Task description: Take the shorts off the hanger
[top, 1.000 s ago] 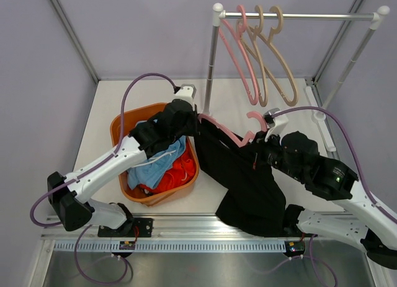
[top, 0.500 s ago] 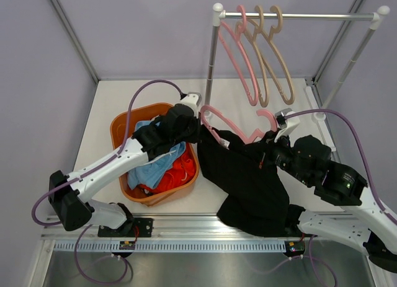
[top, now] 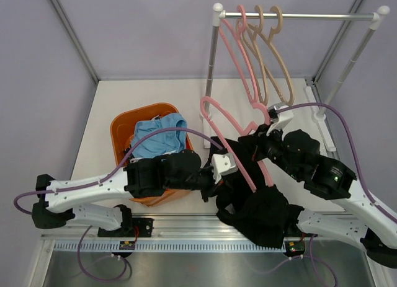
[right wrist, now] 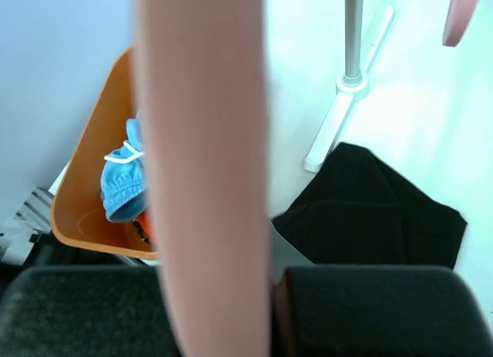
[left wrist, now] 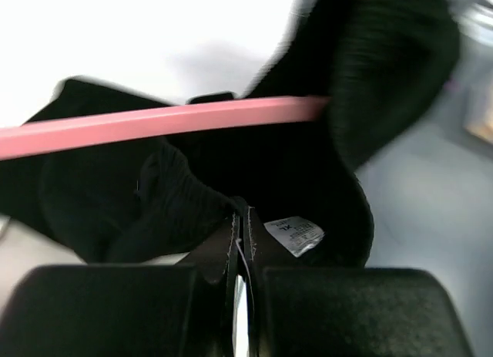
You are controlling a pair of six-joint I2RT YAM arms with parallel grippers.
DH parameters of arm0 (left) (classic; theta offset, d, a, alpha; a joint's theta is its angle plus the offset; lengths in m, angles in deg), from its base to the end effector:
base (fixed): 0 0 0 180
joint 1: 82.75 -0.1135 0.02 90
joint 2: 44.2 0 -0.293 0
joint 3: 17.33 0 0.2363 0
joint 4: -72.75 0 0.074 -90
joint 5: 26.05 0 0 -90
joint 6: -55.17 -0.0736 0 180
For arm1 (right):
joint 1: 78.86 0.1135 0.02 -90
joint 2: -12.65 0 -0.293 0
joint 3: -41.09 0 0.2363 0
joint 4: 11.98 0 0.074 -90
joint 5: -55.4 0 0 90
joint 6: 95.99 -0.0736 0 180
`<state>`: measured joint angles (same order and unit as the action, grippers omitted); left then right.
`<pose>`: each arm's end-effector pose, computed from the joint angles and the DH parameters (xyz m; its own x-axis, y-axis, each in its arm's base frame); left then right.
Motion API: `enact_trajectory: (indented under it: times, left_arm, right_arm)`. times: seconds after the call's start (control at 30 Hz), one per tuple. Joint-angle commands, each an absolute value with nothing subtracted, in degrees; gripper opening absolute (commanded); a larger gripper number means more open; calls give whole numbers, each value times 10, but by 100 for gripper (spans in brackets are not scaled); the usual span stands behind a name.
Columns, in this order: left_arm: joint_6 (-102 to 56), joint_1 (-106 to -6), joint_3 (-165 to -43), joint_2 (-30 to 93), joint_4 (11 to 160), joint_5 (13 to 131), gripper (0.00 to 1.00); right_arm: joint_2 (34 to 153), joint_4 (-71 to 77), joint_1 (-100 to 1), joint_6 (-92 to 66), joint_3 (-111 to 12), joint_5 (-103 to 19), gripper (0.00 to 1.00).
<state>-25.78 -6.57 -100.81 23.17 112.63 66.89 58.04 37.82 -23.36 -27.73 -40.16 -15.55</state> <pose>0.0607 -0.2624 0.3901 -0.2494 0.3562 -0.9005 0.9536 0.2521 -0.1644 0.1020 0.1060 0.4259 -0.3488 0.1106 -0.9306 -0.5064 0.8133 0.2864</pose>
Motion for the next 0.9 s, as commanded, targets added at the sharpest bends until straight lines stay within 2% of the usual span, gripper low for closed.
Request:
enact_trajectory:
  times: [0.0,0.2,0.27,0.37,0.5,0.57,0.67,0.77,0.87]
  left_arm:
    - [-299,-45,-1023,224,1111,752,0]
    - [-304,-22,-1031,209,1130,717,1]
    - [-308,-22,-1035,194,1134,701,6]
    - [-314,-22,-1046,169,1130,652,8]
    - [-344,-22,-1086,152,1125,474,6]
    - [-390,-25,-1159,159,1129,405,2]
    - [-482,-30,-1289,189,1116,274,0]
    - [-587,-29,-1390,201,1037,217,0]
    - [-651,-29,-1436,186,964,218,0]
  right_arm:
    - [617,332,-227,-259,-432,-121,0]
    - [644,335,-228,-233,-467,-52,0]
    - [646,339,-228,-223,-483,-12,0]
    - [646,349,-228,-212,-499,34,0]
    - [634,360,-227,-214,-495,45,0]
    - [629,361,-228,-220,-487,38,0]
    - [619,367,-228,-230,-475,34,0]
    - [614,381,-228,-240,-473,32,0]
    - [606,385,-228,-244,-467,26,0]
